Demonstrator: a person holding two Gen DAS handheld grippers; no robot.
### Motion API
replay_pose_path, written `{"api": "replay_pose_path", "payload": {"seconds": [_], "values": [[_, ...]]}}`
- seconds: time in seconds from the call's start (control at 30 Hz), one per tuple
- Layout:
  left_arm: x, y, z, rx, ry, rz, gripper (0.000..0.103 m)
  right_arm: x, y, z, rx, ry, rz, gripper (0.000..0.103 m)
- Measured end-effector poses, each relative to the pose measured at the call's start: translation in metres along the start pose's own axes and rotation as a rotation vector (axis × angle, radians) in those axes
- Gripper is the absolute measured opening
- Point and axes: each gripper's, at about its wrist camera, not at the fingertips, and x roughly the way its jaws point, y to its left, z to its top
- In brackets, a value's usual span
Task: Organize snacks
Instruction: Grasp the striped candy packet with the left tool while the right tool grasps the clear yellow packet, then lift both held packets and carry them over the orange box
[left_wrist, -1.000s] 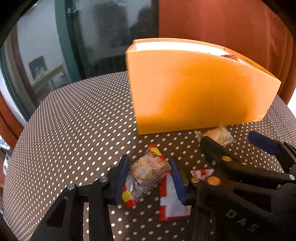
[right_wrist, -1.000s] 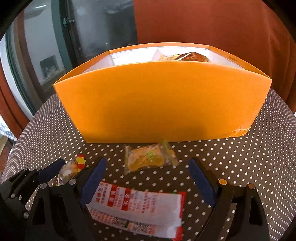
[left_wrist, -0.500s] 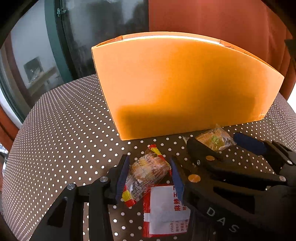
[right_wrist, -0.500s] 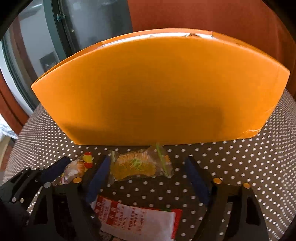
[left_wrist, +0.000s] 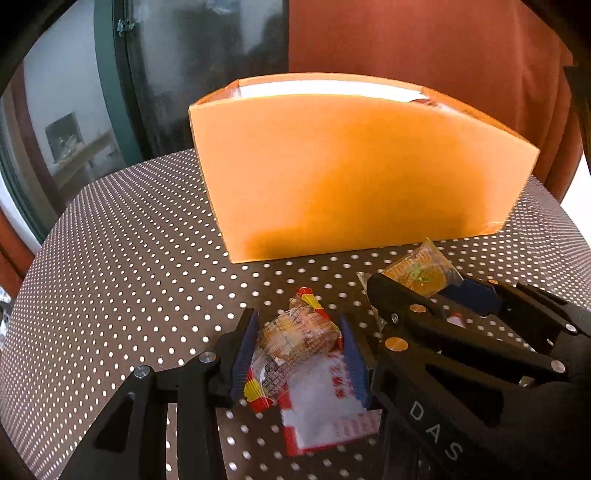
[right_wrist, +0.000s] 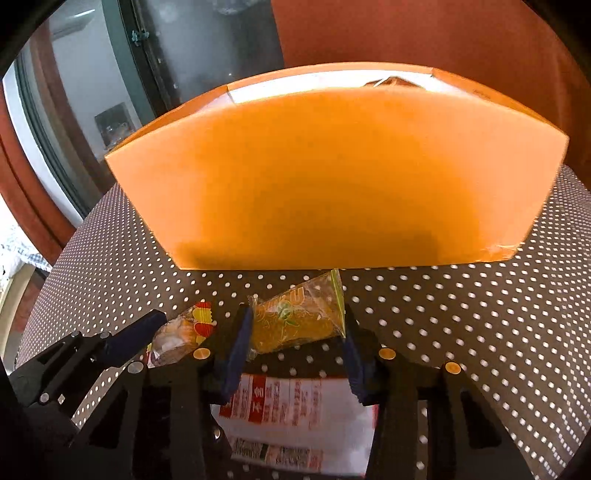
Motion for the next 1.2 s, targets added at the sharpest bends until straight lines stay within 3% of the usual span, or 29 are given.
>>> {"api": "replay_pose_path", "payload": {"seconds": [0.47,1.2], "values": [[-0.050,-0.024,-0.021,-0.003,-0.062,-0.061,0.046,-0.075,-0.030,-0.023,0.004,-0.058,-0.045,0.049],[-0.144,-0.071,-0.025,0.011,-0.203,-0.047,0.046,-0.158,-0.044,-0.024,0.000,-0.192,-0.035,0.049]]}}
